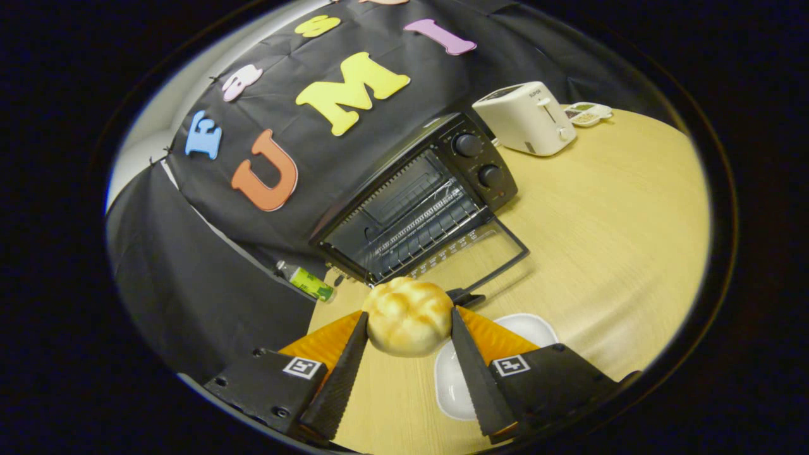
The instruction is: Open the toaster oven, put the food inside, and close the toaster oven door.
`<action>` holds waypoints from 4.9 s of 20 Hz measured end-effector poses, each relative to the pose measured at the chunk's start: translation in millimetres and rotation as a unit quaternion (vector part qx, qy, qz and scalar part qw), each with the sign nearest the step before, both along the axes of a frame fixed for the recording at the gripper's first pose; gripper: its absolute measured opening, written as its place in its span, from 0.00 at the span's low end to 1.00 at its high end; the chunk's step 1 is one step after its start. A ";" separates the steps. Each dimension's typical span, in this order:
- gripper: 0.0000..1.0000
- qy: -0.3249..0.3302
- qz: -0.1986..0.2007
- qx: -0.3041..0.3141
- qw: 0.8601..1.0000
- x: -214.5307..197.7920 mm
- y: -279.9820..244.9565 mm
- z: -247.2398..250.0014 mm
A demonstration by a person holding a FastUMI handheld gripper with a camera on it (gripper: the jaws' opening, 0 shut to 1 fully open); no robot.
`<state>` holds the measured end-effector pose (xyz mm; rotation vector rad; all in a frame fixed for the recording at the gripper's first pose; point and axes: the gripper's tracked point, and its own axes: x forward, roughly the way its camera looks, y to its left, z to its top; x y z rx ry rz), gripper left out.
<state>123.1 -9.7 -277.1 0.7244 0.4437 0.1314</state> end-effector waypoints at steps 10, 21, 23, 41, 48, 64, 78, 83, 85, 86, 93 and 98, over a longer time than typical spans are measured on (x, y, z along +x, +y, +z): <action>0.84 -0.076 -0.028 0.007 0.997 132.4 -10.6 19.5; 0.85 -0.093 -0.051 -0.118 0.987 223.2 -19.2 11.4; 0.86 -0.093 -0.050 -0.132 0.986 232.0 -17.6 10.8; 1.00 -0.046 -0.075 -0.109 0.990 187.2 -32.0 9.0; 1.00 -0.029 -0.048 -0.136 0.989 129.3 -26.2 -2.9; 1.00 0.044 0.055 -0.307 0.949 21.5 10.3 -57.0; 1.00 0.096 0.045 -0.345 0.932 38.3 3.1 -89.6; 1.00 0.101 0.040 -0.342 0.933 38.2 4.6 -81.1; 1.00 0.095 0.036 -0.345 0.933 37.3 4.5 -72.9; 1.00 0.091 0.033 -0.344 0.934 36.7 4.8 -69.0; 1.00 0.046 0.016 -0.339 0.939 46.7 5.1 -30.8; 1.00 -0.030 -0.003 -0.378 0.925 65.9 6.7 9.4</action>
